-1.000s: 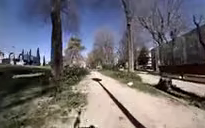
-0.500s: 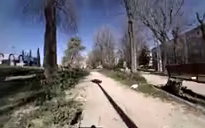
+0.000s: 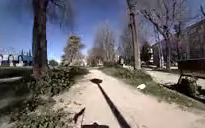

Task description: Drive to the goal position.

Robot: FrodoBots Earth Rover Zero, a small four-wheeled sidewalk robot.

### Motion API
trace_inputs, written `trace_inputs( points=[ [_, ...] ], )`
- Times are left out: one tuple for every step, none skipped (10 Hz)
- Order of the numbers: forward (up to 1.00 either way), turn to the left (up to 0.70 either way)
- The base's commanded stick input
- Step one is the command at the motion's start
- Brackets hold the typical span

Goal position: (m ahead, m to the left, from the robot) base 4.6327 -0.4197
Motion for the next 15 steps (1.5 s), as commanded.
trace_inputs(
  points=[
    [1.0,0.0],
    [1.0,0.0],
    [1.0,0.0],
    [1.0,0.0],
    [1.0,0.0],
    [1.0,0.0],
    [1.0,0.0],
    [1.0,0.0],
    [1.0,0.0],
    [1.0,0.0],
    [1.0,0.0],
    [1.0,0.0],
    [1.0,0.0],
    [1.0,0.0],
    [1.0,0.0]
  ],
)
